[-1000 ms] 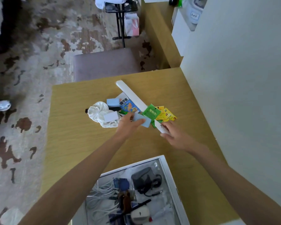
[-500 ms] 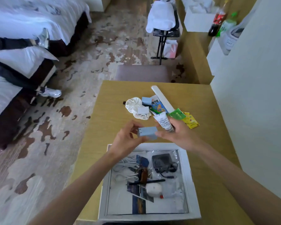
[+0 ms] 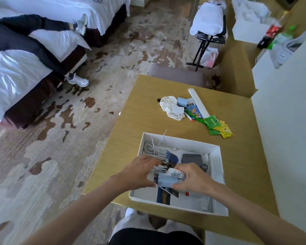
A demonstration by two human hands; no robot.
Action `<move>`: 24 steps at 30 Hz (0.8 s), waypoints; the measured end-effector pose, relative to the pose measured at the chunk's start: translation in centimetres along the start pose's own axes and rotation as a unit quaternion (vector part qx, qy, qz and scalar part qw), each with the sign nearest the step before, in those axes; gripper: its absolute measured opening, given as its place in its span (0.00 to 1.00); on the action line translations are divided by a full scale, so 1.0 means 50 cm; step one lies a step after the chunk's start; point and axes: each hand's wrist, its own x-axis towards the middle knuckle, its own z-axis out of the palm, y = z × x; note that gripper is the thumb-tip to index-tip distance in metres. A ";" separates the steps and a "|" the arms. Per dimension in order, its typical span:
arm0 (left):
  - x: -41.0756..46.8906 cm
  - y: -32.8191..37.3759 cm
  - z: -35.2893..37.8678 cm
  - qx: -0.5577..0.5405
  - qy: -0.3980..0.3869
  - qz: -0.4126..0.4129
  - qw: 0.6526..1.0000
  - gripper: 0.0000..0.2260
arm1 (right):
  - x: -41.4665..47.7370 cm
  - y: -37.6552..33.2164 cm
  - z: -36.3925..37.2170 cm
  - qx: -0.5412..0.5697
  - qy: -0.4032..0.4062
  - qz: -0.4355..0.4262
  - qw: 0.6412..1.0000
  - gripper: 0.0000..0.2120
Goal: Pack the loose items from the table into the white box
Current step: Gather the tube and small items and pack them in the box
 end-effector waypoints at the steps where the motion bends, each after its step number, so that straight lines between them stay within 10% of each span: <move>1: 0.000 -0.001 0.002 0.032 -0.016 0.003 0.999 0.33 | -0.006 0.009 0.005 -0.019 -0.010 0.010 1.000 0.17; 24: 0.039 -0.061 0.006 0.158 0.127 0.117 0.972 0.12 | 0.053 -0.046 0.105 0.014 -0.170 0.038 0.985 0.10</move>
